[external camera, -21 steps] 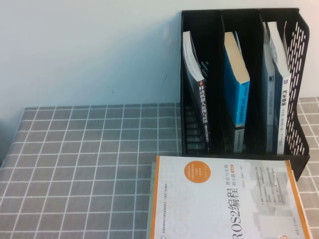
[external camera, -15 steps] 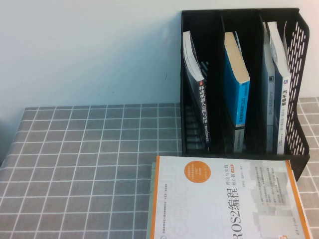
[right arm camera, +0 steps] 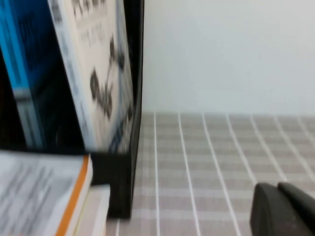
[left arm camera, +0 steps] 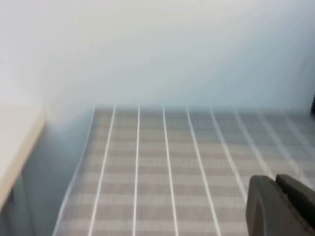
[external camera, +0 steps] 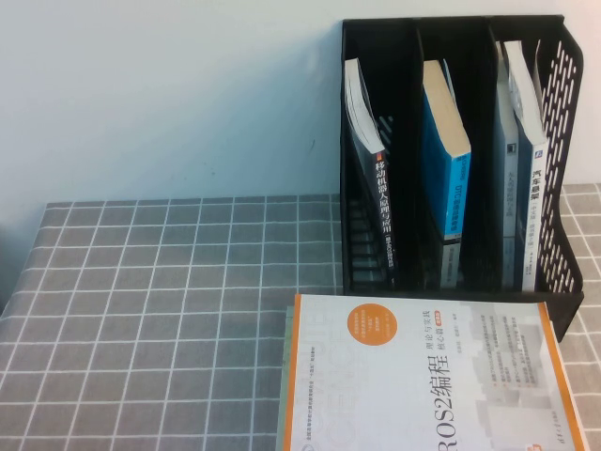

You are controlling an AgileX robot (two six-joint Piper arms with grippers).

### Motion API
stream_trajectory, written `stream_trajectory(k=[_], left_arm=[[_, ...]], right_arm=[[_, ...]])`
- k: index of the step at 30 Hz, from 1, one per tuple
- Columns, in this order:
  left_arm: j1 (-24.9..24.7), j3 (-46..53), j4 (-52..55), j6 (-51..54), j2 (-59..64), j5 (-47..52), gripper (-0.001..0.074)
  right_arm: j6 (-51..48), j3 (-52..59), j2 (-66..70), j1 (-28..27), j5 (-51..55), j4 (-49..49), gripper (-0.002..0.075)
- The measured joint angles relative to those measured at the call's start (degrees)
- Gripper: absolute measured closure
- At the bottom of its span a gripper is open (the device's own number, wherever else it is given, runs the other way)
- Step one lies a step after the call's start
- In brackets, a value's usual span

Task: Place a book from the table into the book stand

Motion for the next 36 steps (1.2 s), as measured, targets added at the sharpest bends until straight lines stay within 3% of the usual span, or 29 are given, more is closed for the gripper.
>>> stream_trajectory(k=[9,15,19,22,25,30,36], left_arm=[[0.0,0.0,2.22,2.08,0.0,-27.23,0.0734],[0.0,0.0,2.46,1.89,0.0,-44.09,0.0734],[0.0,0.0,2.73,-2.42,-0.09,-47.26,0.0734],[0.0,-1.4,5.89,-6.2,-0.09,-38.55,0.0734],[0.0,-8.13,8.18,-10.44,-0.09,-21.74,0.0734],[0.0,-19.94,8.56,-14.2,3.27,-4.0,0.0734],[-0.82,-30.93,1.09,-15.32,17.01,16.59,0.0734]], right_arm=[[0.0,0.0,0.0,0.0,-32.07,0.0,0.0729],[1.51,0.0,0.0,0.0,-42.7,0.27,0.0729],[1.26,0.0,-0.04,0.0,-44.66,0.48,0.0729],[1.05,0.0,-0.04,0.0,-44.76,-0.76,0.0729],[1.48,-2.54,-0.04,0.0,-38.5,-6.96,0.0729],[10.67,-13.92,1.07,0.0,-11.9,-18.03,0.0729],[13.73,-26.81,10.3,0.0,16.65,-16.54,0.0729]])
